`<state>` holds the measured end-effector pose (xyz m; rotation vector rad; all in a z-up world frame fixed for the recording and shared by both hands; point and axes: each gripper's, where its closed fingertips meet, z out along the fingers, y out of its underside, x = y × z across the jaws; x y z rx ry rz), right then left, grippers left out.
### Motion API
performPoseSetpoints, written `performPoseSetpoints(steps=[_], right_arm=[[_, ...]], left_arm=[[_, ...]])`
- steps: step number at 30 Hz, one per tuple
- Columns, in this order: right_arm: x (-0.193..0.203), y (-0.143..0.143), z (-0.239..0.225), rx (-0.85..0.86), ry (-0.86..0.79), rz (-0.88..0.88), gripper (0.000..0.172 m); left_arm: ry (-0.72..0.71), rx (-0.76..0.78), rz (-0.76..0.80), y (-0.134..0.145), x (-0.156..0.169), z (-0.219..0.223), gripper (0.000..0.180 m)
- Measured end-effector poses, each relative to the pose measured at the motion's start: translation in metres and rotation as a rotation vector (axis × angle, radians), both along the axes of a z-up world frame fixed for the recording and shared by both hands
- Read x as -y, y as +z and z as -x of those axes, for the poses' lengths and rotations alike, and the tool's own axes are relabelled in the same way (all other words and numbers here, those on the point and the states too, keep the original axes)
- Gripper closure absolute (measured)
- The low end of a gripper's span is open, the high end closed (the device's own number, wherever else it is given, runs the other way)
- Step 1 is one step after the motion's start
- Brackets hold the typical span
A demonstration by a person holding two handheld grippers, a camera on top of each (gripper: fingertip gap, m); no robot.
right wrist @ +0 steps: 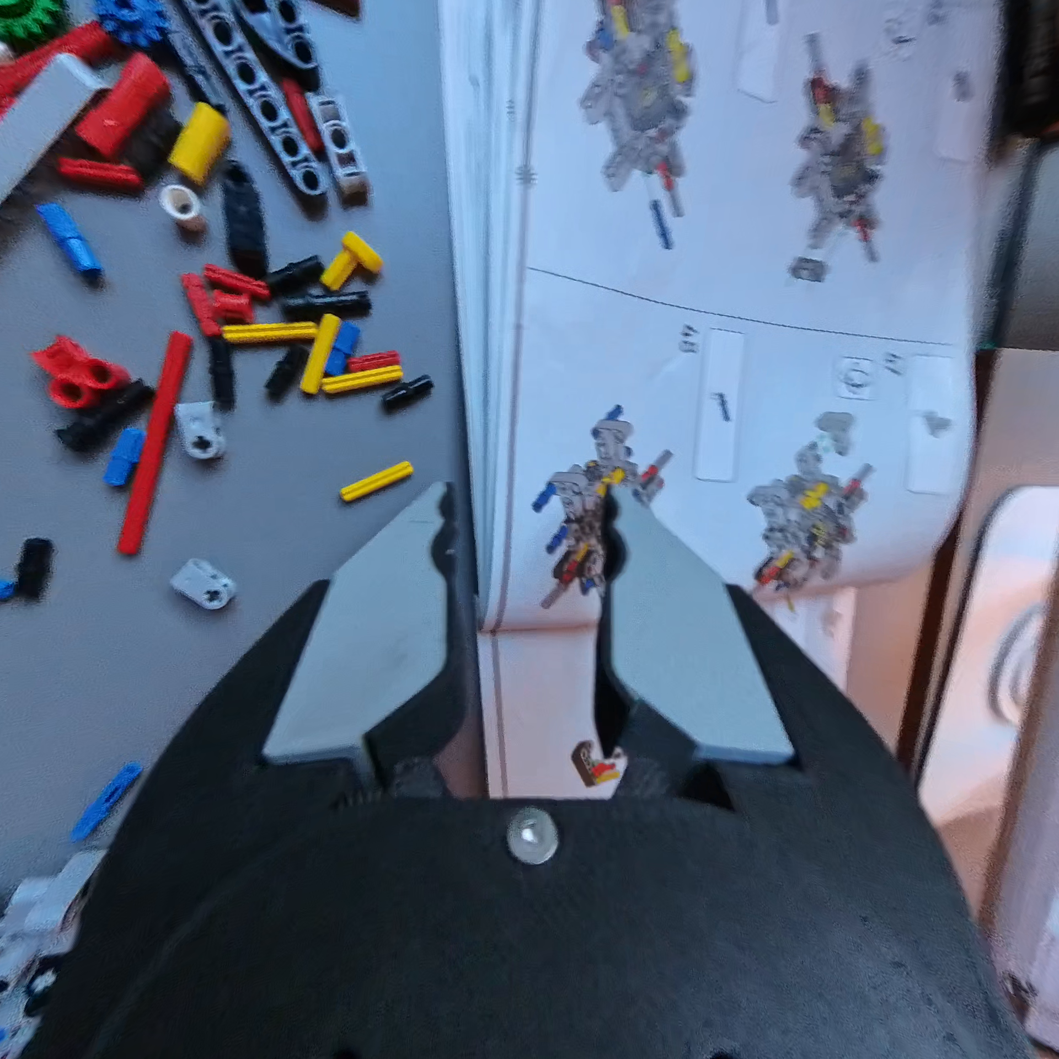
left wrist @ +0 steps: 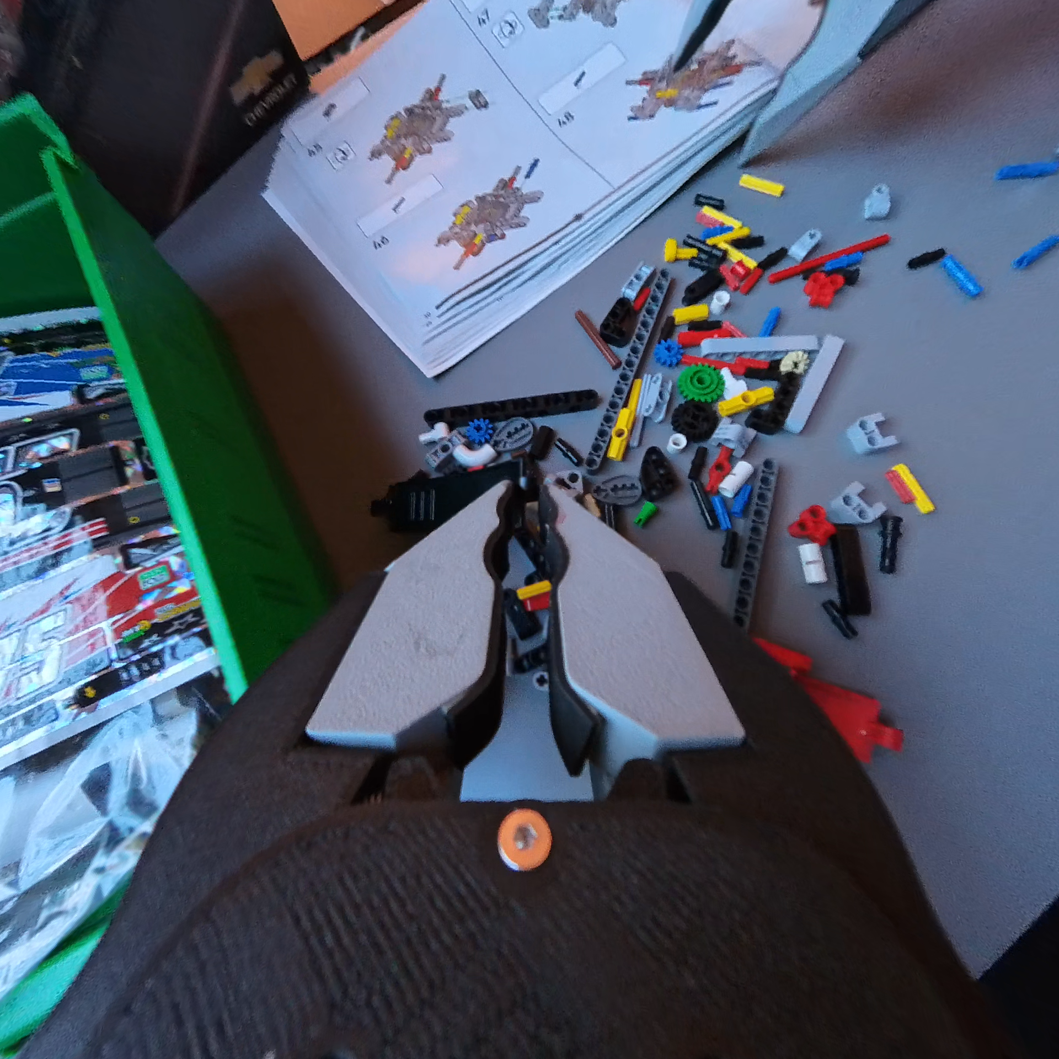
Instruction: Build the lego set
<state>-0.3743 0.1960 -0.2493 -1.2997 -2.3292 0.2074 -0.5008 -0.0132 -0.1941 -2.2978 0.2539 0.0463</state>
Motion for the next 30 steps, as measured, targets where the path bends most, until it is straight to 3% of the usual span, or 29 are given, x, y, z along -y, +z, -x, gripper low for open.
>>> performPoseSetpoints(steps=[1,3,5,8,16,20,24,30], right_arm=[[0.004,-0.003,-0.001,0.037,0.017,0.029,0.143],[0.006,-0.006,-0.001,0.077,0.009,0.087,0.151],[0.005,-0.007,-0.002,0.097,-0.002,0.086,0.171],[-0.005,0.015,0.001,0.043,-0.036,-0.001,0.172],[-0.042,0.117,-0.001,-0.055,-0.143,-0.005,0.172],[-0.051,0.140,-0.009,-0.072,-0.177,0.034,0.172],[-0.038,0.125,-0.014,-0.070,-0.171,0.146,0.172],[0.001,0.059,-0.011,-0.065,-0.136,0.249,0.172]], left_arm=[[-0.003,-0.003,0.006,-0.004,0.001,0.000,0.175],[-0.006,-0.006,0.004,-0.008,0.002,-0.001,0.175],[-0.014,0.003,-0.005,-0.008,0.003,-0.003,0.175],[-0.019,0.005,-0.020,-0.007,0.006,-0.005,0.175],[-0.033,-0.014,-0.072,-0.010,0.007,-0.013,0.175],[-0.042,-0.029,-0.077,-0.011,0.005,-0.014,0.175],[-0.049,-0.024,-0.082,-0.009,0.004,-0.016,0.175],[-0.042,-0.115,-0.069,-0.002,-0.001,-0.014,0.175]])
